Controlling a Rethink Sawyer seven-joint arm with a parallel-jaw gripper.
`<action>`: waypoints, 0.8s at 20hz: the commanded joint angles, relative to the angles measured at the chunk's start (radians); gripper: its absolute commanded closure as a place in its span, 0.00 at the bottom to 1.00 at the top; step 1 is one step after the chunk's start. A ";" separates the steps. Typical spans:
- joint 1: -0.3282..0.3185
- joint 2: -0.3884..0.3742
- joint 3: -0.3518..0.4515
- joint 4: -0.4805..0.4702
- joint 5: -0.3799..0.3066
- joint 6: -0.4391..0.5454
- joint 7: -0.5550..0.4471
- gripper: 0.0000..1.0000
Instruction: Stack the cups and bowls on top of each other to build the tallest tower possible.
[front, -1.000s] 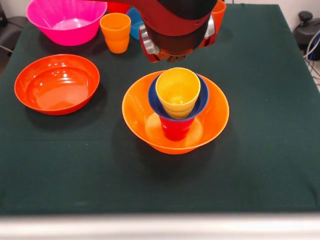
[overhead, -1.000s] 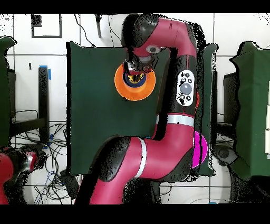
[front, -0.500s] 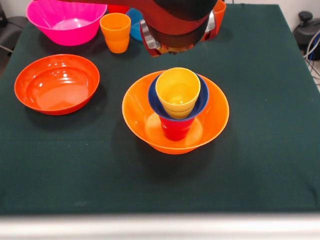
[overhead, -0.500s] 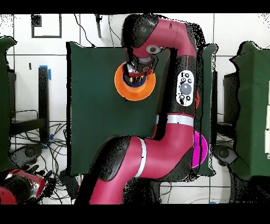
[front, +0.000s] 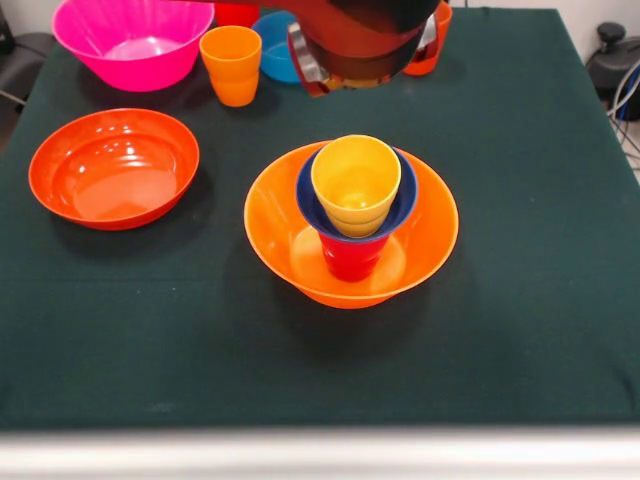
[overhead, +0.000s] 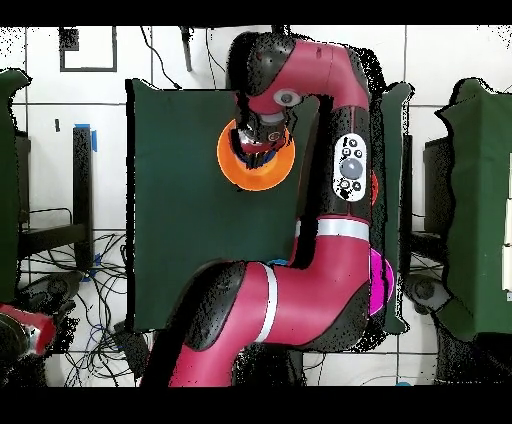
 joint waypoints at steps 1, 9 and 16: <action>0.007 -0.138 -0.029 0.339 0.031 -0.161 0.044 1.00; 0.019 -0.348 -0.077 0.769 0.082 -0.431 0.087 1.00; 0.008 -0.474 -0.084 1.018 0.058 -0.717 0.066 0.00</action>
